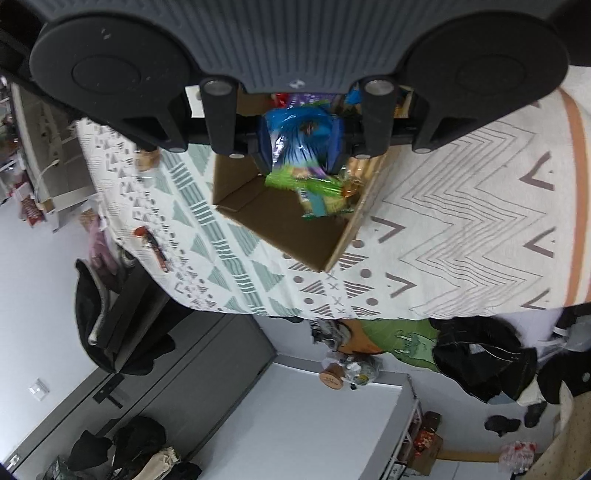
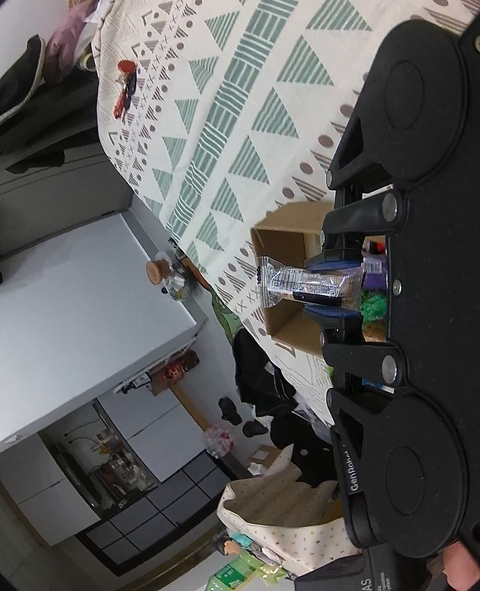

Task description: Organize snacks

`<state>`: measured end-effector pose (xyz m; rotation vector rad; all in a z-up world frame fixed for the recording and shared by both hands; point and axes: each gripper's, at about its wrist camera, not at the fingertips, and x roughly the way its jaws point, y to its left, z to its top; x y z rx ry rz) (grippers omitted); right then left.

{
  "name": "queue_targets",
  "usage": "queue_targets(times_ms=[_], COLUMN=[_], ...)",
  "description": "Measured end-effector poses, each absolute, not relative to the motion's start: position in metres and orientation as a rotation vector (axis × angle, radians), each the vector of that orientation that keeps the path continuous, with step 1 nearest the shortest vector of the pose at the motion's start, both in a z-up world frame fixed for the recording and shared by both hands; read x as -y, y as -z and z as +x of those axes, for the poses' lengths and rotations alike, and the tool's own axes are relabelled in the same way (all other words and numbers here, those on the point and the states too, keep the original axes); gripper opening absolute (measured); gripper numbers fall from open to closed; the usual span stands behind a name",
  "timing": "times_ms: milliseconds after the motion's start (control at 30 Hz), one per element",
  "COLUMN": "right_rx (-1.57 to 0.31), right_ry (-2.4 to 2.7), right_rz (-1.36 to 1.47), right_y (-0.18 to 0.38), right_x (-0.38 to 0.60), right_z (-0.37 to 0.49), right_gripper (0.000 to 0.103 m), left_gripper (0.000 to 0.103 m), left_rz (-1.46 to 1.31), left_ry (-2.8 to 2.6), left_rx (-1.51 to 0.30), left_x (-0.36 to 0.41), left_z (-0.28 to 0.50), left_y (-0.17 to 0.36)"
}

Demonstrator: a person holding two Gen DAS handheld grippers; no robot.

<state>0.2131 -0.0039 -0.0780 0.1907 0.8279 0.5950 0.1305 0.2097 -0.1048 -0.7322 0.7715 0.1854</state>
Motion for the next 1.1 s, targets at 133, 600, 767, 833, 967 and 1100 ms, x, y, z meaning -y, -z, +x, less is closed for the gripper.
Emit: queue_targets(times_ms=[133, 600, 767, 833, 967, 1100], right_rx=[-0.844, -0.842, -0.808, -0.791, -0.757, -0.709], right_ry=[-0.602, -0.579, -0.553, -0.536, -0.514, -0.508], right_rz=[0.182, 0.176, 0.188, 0.183, 0.185, 0.193], right_y=[0.083, 0.069, 0.055, 0.049, 0.036, 0.021], right_x=[-0.004, 0.005, 0.024, 0.031, 0.047, 0.063], right_z=[0.213, 0.203, 0.189, 0.183, 0.174, 0.159], right_gripper=[0.02, 0.061, 0.072, 0.079, 0.09, 0.103], left_gripper=[0.043, 0.084, 0.085, 0.086, 0.094, 0.099], left_rz=[-0.755, -0.695, -0.65, -0.622, -0.572, -0.535], left_ry=[-0.182, -0.238, -0.234, -0.226, -0.221, -0.218], left_rx=[-0.79, -0.806, -0.785, -0.784, -0.768, -0.734], left_x=[-0.212, -0.205, -0.197, -0.191, -0.179, -0.17], left_z=[0.132, 0.114, 0.102, 0.097, 0.083, 0.065], left_y=[0.105, 0.072, 0.056, 0.049, 0.035, 0.021])
